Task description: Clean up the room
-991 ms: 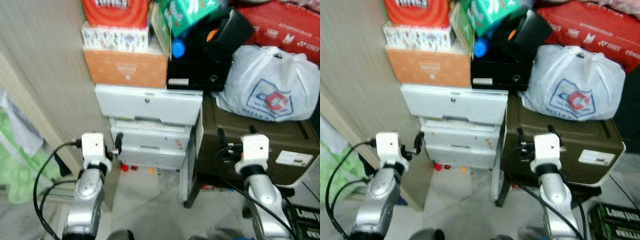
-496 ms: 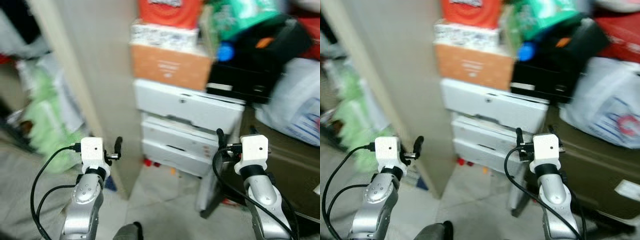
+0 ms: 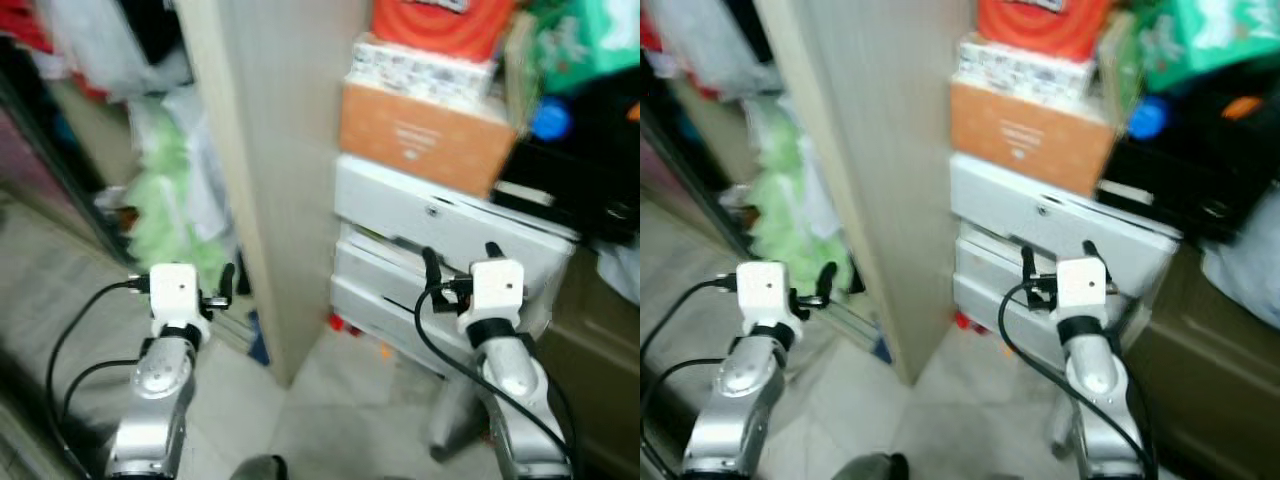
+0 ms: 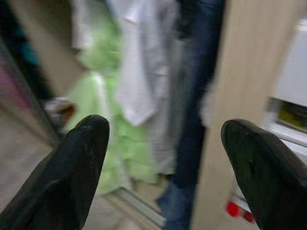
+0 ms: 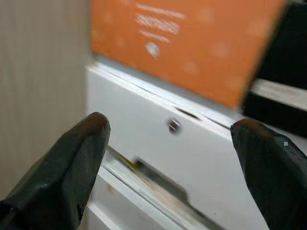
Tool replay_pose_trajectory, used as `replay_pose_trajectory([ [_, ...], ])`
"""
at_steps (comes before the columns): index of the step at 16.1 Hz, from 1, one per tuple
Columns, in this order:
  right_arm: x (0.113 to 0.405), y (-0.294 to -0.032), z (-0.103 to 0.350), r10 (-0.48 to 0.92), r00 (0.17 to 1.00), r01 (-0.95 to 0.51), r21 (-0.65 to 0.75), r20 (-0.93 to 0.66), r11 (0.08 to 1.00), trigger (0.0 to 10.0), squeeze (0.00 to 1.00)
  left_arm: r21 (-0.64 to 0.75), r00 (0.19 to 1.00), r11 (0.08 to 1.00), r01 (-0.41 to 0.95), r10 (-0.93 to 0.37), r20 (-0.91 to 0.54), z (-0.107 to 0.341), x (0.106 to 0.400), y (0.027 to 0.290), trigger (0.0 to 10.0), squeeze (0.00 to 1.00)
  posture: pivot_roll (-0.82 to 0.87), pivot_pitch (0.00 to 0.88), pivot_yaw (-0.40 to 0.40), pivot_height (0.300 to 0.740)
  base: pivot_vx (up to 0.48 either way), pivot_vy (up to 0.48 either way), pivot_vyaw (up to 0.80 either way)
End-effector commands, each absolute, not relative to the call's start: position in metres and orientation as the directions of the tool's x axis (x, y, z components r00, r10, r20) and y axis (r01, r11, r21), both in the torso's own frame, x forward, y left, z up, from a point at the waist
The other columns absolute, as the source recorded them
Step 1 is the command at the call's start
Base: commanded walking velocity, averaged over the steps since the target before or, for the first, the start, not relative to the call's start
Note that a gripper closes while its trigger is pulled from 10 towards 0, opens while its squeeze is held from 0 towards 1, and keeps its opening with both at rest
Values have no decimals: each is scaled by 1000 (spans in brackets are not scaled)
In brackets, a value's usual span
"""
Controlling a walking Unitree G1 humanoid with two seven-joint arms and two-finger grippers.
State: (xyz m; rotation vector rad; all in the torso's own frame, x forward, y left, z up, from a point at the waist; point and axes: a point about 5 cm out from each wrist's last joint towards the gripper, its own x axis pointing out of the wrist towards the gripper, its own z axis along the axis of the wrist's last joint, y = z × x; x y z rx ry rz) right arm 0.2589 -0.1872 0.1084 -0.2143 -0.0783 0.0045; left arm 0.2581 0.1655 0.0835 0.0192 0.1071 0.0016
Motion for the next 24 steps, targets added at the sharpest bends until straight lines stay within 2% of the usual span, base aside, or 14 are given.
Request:
replay_pose_trajectory([
  [1,260,-193,106,-5,998,18,-214,63,977,10000,0,9,992,1000,1,0,-123,81,256,163,10000,0,-72,51,34,740,0,0,800],
  [4,260,-200,105,-30,998,43,-218,60,975,10000,0,0,991,1000,0,0,-137,79,253,161,10000,0,-74,56,38,740,0,0,800],
  [8,260,-190,106,-13,998,27,-216,68,976,10000,0,77,993,997,-23,31,-110,85,256,167,10000,0,-76,75,34,740,0,0,800],
  [13,255,-186,100,-9,999,19,-203,54,979,10000,0,91,993,996,-23,34,-113,83,253,167,10000,0,-71,67,37,740,0,0,746],
  [20,249,-192,101,-9,999,18,-199,47,980,10000,0,62,988,998,-30,39,-149,80,251,164,10000,0,-76,74,35,740,0,0,0],
  [24,230,-193,100,7,999,0,-196,32,981,10000,0,77,988,997,-16,28,-154,77,236,173,10000,0,-73,85,33,740,0,0,0],
])
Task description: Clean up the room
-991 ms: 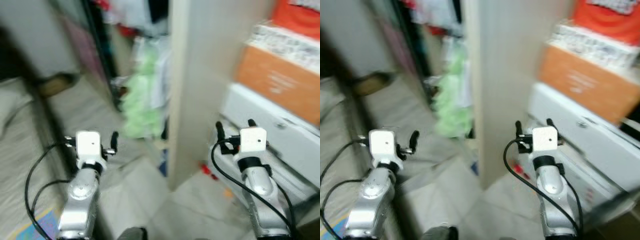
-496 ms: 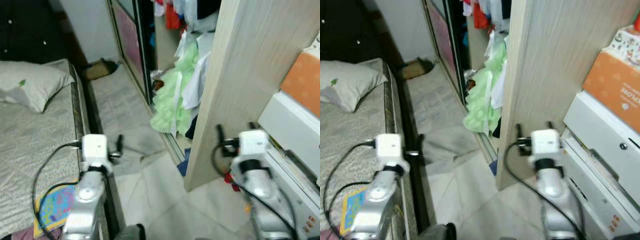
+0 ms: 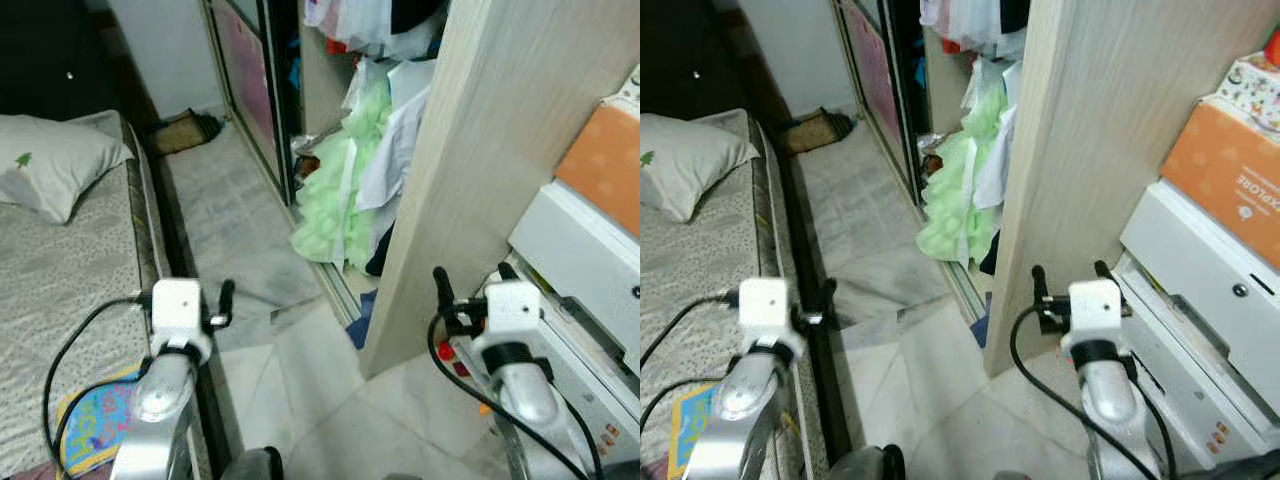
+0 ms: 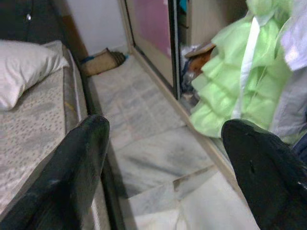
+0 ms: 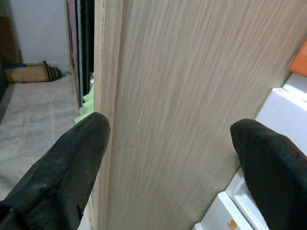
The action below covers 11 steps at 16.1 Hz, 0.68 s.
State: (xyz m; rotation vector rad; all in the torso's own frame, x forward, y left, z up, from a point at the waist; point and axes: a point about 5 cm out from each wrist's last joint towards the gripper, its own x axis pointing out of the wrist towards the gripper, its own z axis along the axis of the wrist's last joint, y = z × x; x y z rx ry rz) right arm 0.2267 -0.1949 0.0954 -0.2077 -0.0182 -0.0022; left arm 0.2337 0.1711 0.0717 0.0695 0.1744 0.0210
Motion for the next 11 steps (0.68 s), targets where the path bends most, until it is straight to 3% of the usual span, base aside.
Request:
replay_pose_trajectory([
  [1,222,-196,98,2,1000,1,-198,17,980,10000,0,64,983,998,-10,22,-185,73,230,174,10000,0,-75,90,34,740,0,0,0],
  [5,213,-198,89,9,999,-15,-207,-32,978,10000,0,92,978,995,-28,46,-203,66,225,179,10000,0,-79,94,32,740,0,0,0],
  [11,217,-190,90,42,999,-48,-207,-33,977,10000,0,88,981,996,-21,37,-192,69,228,176,10000,0,-75,92,31,740,0,0,800],
])
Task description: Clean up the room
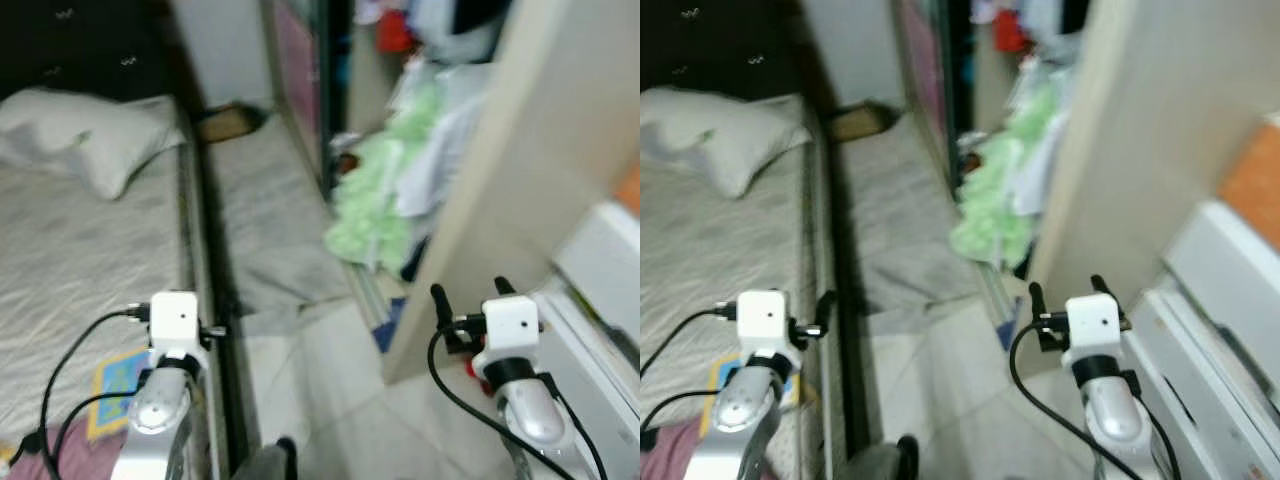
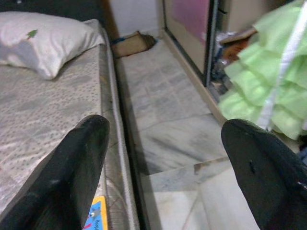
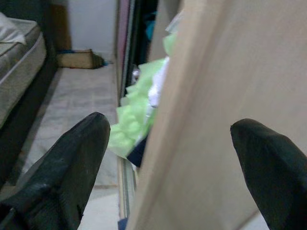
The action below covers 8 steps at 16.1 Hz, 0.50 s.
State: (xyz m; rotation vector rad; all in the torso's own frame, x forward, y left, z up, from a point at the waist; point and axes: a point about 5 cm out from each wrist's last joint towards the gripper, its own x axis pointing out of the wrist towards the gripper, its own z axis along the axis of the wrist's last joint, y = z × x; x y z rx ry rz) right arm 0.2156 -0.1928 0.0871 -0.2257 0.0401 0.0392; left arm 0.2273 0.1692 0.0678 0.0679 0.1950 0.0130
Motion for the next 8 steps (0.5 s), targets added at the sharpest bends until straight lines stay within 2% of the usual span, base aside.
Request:
replay_pose_trajectory([
  [1,216,-190,90,43,998,-50,-207,-34,977,10000,0,85,980,996,-20,36,-194,69,227,175,10000,0,-75,94,31,740,0,0,800],
  [6,219,-189,91,48,998,-53,-203,-32,978,10000,0,89,983,996,-12,28,-183,71,230,172,10000,0,-76,94,32,740,0,0,800],
  [8,221,-189,91,47,998,-53,-193,-32,980,10000,0,89,983,996,-9,24,-180,72,231,171,10000,0,-74,95,31,740,0,0,0],
])
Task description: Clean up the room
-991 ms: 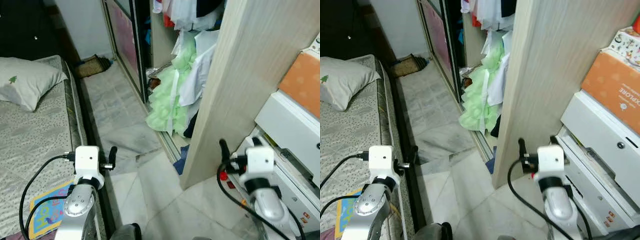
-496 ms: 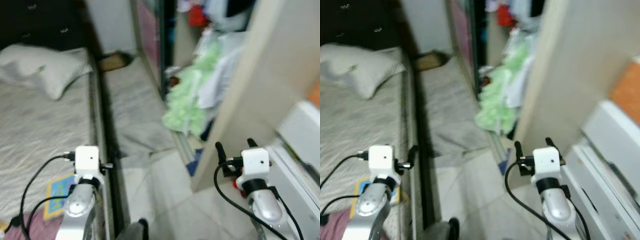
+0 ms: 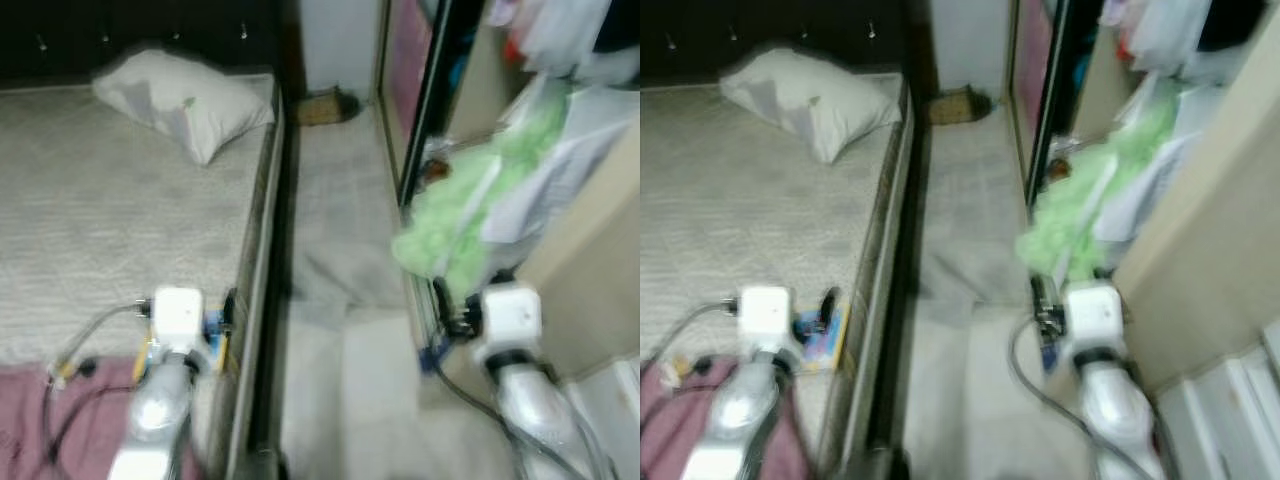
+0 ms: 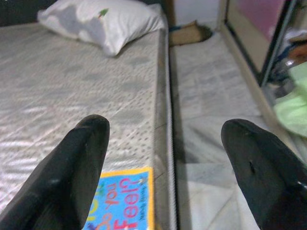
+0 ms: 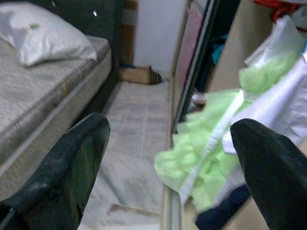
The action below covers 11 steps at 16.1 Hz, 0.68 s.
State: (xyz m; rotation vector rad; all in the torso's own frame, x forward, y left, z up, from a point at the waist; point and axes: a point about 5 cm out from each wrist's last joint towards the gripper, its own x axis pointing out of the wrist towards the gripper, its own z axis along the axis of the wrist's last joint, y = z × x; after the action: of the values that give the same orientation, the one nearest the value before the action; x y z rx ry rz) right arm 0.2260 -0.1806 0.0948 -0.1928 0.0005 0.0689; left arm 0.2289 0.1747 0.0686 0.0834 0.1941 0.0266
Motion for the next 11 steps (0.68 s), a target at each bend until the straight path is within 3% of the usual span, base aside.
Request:
replay_pose_trajectory([
  [1,221,-189,91,48,998,-53,-193,-33,980,10000,0,89,984,996,-8,24,-179,72,231,171,10000,0,-74,95,31,740,0,0,0],
  [8,223,-184,91,105,994,-111,-173,-42,979,10000,0,96,985,995,-11,27,-168,74,232,169,10000,0,-71,103,24,740,0,0,0],
  [11,223,-182,92,119,992,-123,-179,-37,976,10000,0,92,985,996,-6,21,-170,74,232,168,10000,0,-77,104,22,740,0,0,800],
])
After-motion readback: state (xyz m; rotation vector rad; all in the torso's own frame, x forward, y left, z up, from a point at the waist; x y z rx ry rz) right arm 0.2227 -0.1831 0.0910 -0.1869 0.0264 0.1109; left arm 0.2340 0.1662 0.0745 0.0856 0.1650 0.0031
